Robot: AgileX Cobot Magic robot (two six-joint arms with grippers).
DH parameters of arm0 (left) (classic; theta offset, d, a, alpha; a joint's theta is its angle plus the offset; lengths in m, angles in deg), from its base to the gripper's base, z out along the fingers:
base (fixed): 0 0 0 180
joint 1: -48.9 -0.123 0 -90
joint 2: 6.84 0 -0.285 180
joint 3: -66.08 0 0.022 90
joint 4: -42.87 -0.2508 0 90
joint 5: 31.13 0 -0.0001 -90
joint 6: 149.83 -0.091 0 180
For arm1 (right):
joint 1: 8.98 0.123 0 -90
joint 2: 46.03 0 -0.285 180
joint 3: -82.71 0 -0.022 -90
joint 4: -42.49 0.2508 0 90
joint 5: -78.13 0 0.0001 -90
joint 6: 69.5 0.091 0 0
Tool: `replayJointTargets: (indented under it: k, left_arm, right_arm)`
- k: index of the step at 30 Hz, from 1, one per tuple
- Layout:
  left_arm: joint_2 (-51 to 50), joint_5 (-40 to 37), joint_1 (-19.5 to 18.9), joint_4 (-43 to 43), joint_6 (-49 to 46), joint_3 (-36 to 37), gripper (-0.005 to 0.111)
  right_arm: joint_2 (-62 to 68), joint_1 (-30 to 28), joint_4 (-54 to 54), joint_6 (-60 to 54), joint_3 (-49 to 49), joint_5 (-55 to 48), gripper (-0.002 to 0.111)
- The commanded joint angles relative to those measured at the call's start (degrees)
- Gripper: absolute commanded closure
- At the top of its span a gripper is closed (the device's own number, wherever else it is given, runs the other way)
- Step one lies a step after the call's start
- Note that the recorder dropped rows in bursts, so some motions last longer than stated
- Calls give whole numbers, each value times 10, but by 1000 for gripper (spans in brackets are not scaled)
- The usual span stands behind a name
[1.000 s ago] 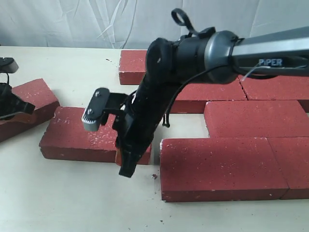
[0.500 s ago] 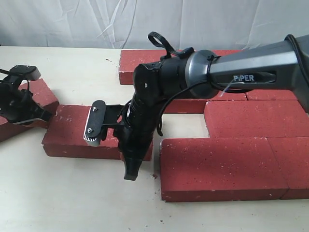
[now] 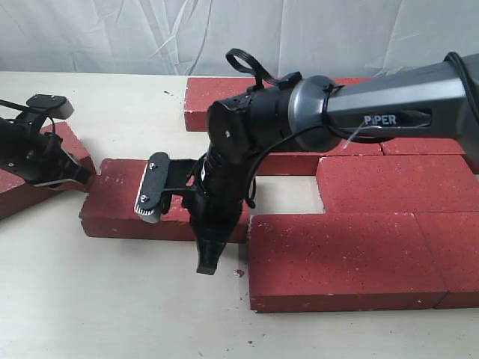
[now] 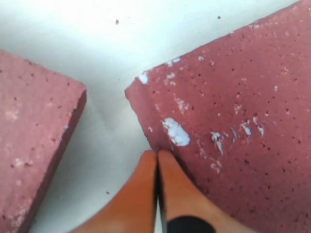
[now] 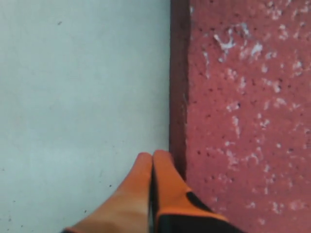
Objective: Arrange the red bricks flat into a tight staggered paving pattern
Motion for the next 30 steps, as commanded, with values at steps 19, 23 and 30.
replayJointTargets:
  k: [19,23,30]
  left_arm:
    - [21,-19,-37,-78,101,-8,106]
    - [12,-44,-33,-72,71,-8,106]
    - [-7,-40,-20,-28,23,-12,106]
  right_arm:
    - [-48,-39,117,-78,-26,-106,109]
    - [-17,-33,86,-75,-7,-101,109]
    - [-6,-33,40,-44,0,-80,109]
